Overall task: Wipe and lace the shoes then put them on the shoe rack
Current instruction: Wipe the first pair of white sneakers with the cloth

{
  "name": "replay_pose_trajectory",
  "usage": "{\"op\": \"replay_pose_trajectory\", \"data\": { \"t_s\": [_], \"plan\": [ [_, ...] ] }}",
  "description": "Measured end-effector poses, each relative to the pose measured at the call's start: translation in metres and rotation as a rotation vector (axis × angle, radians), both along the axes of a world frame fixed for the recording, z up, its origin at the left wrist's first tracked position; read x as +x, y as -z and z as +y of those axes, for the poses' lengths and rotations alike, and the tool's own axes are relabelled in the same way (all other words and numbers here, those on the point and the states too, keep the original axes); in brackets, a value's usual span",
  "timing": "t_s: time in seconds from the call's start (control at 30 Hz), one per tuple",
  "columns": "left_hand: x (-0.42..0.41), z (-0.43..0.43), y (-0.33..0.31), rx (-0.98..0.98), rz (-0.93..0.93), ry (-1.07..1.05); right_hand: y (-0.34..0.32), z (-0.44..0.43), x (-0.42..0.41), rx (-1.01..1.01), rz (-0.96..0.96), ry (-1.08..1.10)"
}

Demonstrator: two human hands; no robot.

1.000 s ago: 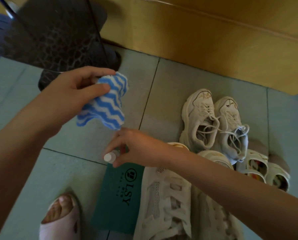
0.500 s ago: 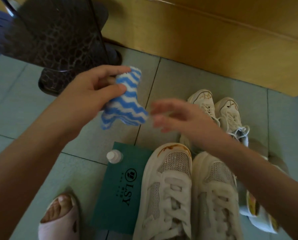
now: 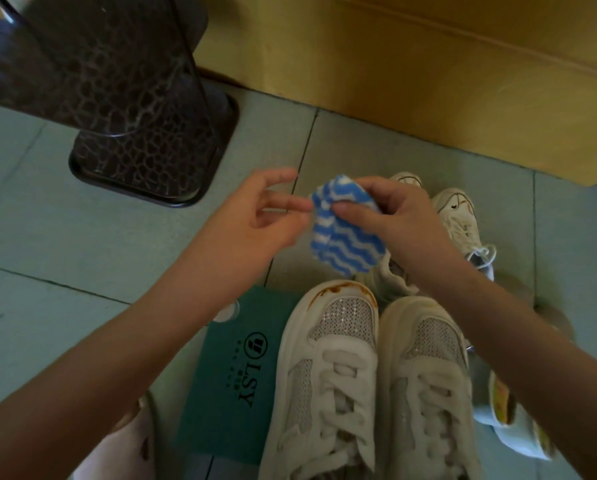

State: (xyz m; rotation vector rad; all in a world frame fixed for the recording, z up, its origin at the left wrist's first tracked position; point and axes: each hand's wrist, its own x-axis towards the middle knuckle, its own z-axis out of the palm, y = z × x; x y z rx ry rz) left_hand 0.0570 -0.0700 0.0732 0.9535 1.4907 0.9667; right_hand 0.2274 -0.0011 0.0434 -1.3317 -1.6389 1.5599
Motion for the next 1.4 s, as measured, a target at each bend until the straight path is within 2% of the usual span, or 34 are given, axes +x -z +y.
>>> {"op": "replay_pose_trajectory", "data": {
  "t_s": [0.13, 0.2, 0.3, 0.37, 0.5, 0.63, 0.77, 0.97, 1.4],
  "plan": [
    [0.010, -0.044, 0.020, -0.106, 0.188, 0.131, 0.006, 0.011, 0.002, 0.061, -0.120, -0.069],
    [0.019, -0.069, 0.032, -0.234, 0.172, 0.162, 0.009, 0.006, -0.008, 0.119, -0.185, -0.246],
    [0.023, -0.089, 0.045, -0.377, 0.169, 0.209, 0.016, -0.011, -0.022, 0.097, -0.332, -0.612],
    [0.022, -0.092, 0.050, -0.420, 0.195, 0.206, 0.020, -0.017, -0.021, 0.063, -0.386, -0.757],
    [0.029, -0.092, 0.053, -0.443, 0.241, 0.182, 0.018, -0.011, -0.008, -0.039, -0.376, -0.862],
    [0.033, -0.092, 0.057, -0.445, 0.256, 0.161, 0.023, -0.017, -0.011, 0.015, -0.415, -0.966],
    [0.035, -0.088, 0.061, -0.402, 0.337, 0.221, 0.024, -0.017, -0.010, 0.124, -0.403, -0.969],
    [0.037, -0.088, 0.064, -0.362, 0.388, 0.239, 0.025, -0.012, -0.005, 0.132, -0.419, -0.936],
    [0.040, -0.085, 0.064, -0.347, 0.440, 0.276, 0.022, -0.022, 0.044, 0.064, -0.276, -0.533]
  ]
}}
